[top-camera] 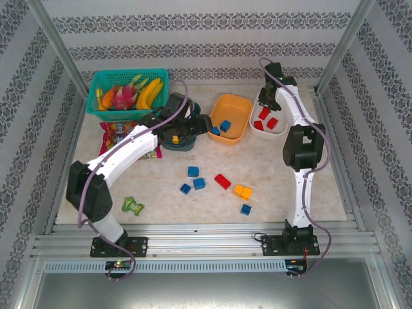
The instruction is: Sort the legos into containers by color
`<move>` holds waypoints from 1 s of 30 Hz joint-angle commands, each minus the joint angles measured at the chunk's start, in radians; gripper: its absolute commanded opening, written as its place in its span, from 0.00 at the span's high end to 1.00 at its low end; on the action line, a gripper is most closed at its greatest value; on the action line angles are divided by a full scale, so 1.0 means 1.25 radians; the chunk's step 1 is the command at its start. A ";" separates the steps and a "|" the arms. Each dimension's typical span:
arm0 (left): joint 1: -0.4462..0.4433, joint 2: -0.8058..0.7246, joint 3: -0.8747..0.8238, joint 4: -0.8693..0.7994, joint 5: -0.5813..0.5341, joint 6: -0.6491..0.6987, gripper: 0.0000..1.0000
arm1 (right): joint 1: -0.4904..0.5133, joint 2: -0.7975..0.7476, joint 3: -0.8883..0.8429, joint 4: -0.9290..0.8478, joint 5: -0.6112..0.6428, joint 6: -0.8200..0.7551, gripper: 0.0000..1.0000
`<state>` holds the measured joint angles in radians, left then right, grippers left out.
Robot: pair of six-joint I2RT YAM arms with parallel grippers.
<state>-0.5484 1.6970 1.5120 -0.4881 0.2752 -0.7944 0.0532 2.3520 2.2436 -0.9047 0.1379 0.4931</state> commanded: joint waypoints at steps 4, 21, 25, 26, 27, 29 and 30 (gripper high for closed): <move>-0.018 0.102 0.130 0.018 0.042 0.025 0.30 | -0.042 0.114 0.155 -0.067 0.029 -0.026 0.82; -0.081 0.289 0.429 -0.009 0.123 0.117 0.30 | -0.074 0.189 0.209 -0.108 -0.007 -0.025 0.59; -0.108 0.305 0.503 -0.070 0.111 0.165 0.30 | -0.074 0.168 0.204 -0.114 -0.012 -0.023 0.52; -0.111 0.303 0.506 -0.075 0.110 0.167 0.30 | -0.074 0.162 0.203 -0.114 -0.013 -0.021 0.49; -0.112 0.300 0.504 -0.080 0.107 0.168 0.30 | -0.074 0.155 0.202 -0.115 -0.015 -0.022 0.48; -0.115 0.287 0.498 -0.088 0.100 0.170 0.30 | -0.074 0.140 0.195 -0.113 -0.015 -0.020 0.44; -0.114 0.279 0.495 -0.092 0.098 0.172 0.30 | -0.074 0.135 0.196 -0.114 -0.015 -0.019 0.44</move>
<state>-0.6872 2.0686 2.1189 -0.5373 0.3965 -0.6262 -0.0395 2.5816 2.4741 -1.0218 0.1249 0.4664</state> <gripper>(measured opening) 0.703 0.557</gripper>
